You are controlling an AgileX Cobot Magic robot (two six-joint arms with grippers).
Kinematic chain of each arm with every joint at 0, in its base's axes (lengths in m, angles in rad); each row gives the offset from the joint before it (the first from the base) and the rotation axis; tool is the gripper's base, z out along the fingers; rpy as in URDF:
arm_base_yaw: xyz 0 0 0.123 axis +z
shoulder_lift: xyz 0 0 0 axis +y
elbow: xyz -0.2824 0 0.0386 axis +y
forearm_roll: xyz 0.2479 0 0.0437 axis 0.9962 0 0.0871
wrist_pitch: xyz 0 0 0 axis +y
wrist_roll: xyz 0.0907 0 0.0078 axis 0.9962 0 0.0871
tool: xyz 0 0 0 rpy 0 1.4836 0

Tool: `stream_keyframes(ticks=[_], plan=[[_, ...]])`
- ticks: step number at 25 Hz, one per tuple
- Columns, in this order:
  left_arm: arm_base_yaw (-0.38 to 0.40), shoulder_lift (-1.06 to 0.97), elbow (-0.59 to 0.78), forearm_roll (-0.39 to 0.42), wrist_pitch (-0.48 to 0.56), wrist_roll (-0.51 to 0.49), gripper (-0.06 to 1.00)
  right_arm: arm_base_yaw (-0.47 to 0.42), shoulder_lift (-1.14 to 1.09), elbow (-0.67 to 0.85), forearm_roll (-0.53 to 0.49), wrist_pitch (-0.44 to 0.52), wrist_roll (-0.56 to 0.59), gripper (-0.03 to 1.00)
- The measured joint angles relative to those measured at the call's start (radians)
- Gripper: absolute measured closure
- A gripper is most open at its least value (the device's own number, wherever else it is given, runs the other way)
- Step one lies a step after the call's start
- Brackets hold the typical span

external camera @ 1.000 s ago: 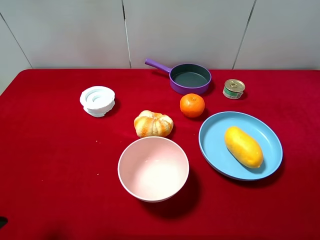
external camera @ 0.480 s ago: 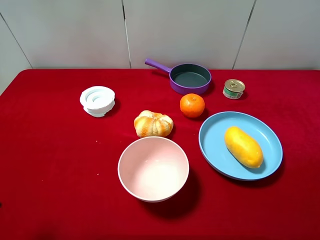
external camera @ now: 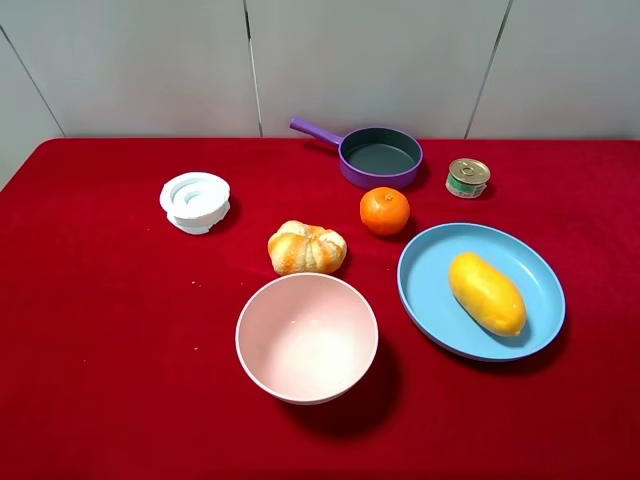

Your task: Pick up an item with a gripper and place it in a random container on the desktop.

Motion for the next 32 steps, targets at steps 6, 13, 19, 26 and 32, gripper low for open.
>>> stream_keyframes(ticks=[6, 13, 19, 26, 32], plan=[[0.031, -0.109, 0.001, -0.002, 0.001, 0.0, 0.0, 0.0, 0.0, 0.0, 0.0, 0.0, 0.0, 0.27], [0.031, -0.113, 0.001, -0.003, 0.001, 0.0, 0.0, 0.0, 0.0, 0.0, 0.0, 0.0, 0.0, 0.27], [0.031, -0.113, 0.001, -0.003, 0.001, 0.0, 0.0, 0.0, 0.0, 0.0, 0.0, 0.0, 0.0, 0.27], [0.031, -0.113, 0.001, -0.003, 0.001, 0.0, 0.0, 0.0, 0.0, 0.0, 0.0, 0.0, 0.0, 0.27], [0.031, -0.113, 0.001, -0.003, 0.001, 0.0, 0.0, 0.0, 0.0, 0.0, 0.0, 0.0, 0.0, 0.27]])
